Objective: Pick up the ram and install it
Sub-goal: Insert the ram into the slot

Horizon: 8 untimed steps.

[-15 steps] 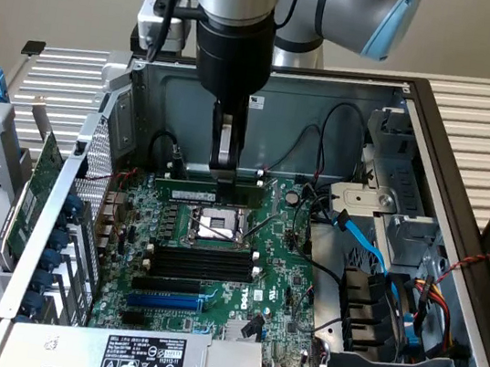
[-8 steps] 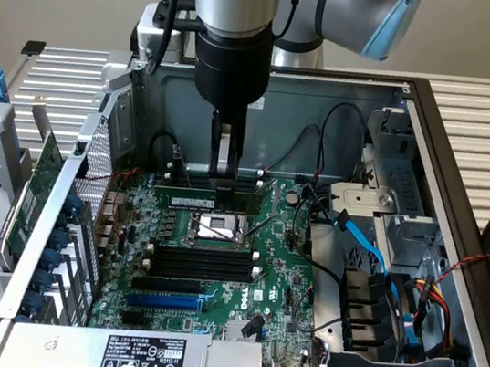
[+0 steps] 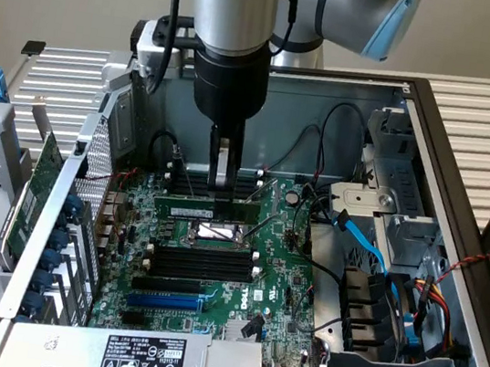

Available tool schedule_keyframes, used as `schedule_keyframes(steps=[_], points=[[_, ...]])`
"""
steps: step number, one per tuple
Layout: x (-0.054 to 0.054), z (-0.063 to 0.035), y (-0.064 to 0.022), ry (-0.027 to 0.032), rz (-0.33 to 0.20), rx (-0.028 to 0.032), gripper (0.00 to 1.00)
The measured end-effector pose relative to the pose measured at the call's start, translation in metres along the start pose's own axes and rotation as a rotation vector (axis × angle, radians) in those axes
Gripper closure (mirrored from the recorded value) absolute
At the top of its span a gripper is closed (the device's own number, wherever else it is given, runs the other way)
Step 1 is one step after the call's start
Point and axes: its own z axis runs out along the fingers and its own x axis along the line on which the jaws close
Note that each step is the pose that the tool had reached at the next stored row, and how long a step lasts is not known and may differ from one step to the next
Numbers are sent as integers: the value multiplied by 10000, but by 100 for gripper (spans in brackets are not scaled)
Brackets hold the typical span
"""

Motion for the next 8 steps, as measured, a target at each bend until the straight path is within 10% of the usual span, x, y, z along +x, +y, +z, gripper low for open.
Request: schedule_keyframes(steps=[8], points=[[47,68,0,2,-8,-1,88]])
